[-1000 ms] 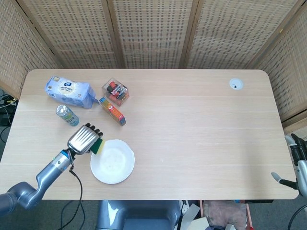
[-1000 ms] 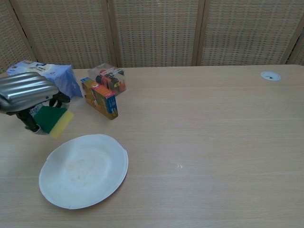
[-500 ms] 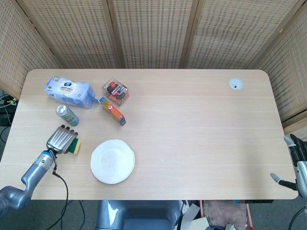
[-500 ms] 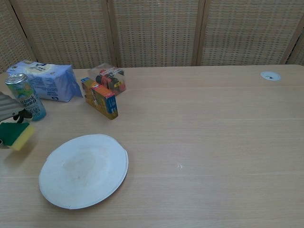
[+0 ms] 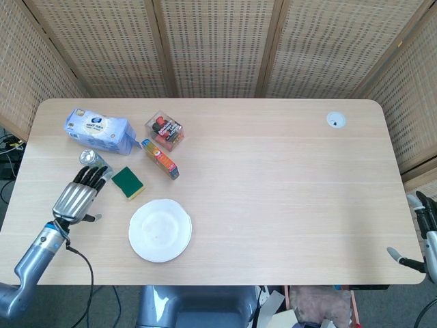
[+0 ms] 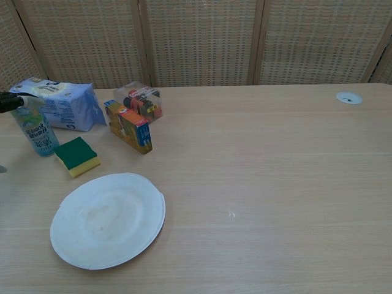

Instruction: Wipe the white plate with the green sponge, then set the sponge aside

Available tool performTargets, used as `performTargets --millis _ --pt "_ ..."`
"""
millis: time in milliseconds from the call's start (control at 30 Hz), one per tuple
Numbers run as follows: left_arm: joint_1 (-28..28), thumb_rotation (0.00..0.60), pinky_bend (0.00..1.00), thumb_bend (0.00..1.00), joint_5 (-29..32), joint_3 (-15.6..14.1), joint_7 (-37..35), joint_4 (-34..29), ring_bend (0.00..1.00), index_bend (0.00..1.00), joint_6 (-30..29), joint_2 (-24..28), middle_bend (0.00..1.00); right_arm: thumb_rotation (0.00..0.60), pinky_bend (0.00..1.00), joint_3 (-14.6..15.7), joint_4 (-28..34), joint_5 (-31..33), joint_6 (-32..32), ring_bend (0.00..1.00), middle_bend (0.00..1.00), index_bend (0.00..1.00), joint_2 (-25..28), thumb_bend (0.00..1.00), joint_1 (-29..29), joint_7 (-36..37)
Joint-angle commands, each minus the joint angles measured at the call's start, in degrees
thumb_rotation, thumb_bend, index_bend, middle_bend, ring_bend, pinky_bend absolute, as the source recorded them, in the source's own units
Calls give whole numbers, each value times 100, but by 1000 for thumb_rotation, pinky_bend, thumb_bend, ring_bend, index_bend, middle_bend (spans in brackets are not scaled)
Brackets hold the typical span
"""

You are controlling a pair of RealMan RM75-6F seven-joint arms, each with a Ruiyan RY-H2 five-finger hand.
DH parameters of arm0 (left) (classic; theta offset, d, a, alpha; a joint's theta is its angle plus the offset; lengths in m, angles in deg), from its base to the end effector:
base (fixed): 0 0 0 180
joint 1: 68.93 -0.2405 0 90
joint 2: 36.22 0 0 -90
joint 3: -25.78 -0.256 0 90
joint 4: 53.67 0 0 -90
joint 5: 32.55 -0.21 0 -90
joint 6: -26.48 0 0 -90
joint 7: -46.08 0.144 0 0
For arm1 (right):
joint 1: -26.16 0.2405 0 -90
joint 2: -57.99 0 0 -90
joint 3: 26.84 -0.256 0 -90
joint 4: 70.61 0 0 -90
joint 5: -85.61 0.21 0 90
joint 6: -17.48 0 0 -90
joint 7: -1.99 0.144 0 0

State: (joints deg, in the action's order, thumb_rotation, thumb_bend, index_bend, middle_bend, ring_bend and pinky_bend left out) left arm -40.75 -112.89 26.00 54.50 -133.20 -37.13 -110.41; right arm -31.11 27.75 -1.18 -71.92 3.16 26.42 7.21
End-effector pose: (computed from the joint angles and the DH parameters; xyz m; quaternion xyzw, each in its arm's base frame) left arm -0.2805 0.2957 0.0746 -0.7491 -0.3212 -0.2974 0.4972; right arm -0.3046 -0.1604 0.2120 0.5600 -0.3848 0.4111 0.6078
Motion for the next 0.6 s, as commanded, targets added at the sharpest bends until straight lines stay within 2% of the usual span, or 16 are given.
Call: performTargets --millis 33,133,300,433,600 --pt "-578 600 0 0 -199 22 -451 -1136 0 0 -945 787 0 600 0 8 3 -33 -36 0 0 0 -9 0 -14 -16" --pt "-957 600 0 0 -333 36 -438 -1437 0 0 -1671 872 0 600 0 8 -4 -55 -74 0 0 0 -18 0 -27 -33" --pt "-1599 600 0 0 -439 52 -137 -1722 0 0 -2777 656 0 600 0 -12 -74 -86 -152 0 0 0 -64 0 -39 -53" --pt "-1886 600 0 0 -443 2 112 -1859 0 0 -3115 556 0 600 0 -28 -140 -90 -185 0 0 0 -99 0 -41 -66" --pt "-1966 600 0 0 -454 -54 270 -1845 0 0 -3028 584 0 600 0 -44 -144 -66 -192 0 0 0 -117 0 -40 -116"
